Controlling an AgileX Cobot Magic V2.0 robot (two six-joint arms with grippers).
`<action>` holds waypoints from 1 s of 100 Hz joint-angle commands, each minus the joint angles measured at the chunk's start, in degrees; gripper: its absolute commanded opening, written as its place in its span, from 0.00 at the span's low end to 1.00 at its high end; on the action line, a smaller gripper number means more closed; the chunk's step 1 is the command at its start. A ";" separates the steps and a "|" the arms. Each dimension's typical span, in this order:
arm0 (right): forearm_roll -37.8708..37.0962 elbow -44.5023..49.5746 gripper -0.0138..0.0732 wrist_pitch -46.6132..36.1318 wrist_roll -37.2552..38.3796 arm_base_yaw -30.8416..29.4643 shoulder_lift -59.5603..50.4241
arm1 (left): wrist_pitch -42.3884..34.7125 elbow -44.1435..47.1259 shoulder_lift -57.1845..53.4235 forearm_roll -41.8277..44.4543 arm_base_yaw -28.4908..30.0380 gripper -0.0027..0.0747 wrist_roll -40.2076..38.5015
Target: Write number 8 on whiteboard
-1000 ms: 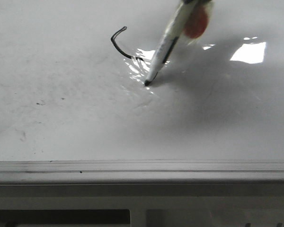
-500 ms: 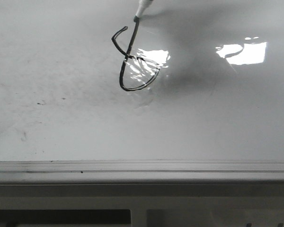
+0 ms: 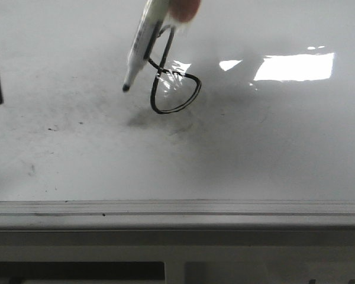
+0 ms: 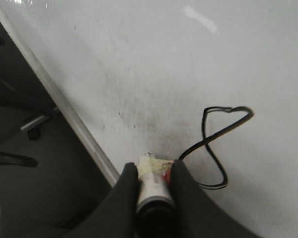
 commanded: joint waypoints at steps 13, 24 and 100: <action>0.71 -1.32 0.11 -5.20 1.23 2.80 1.41 | -6.33 -7.30 9.68 4.04 -0.19 0.45 -0.57; 0.71 -1.32 0.11 -6.07 2.60 3.60 1.35 | -9.94 -8.88 13.68 3.94 -0.19 0.45 -0.57; 0.86 -1.32 0.18 -3.05 3.59 4.51 1.35 | -15.17 -9.77 20.20 3.94 -0.19 0.01 -2.05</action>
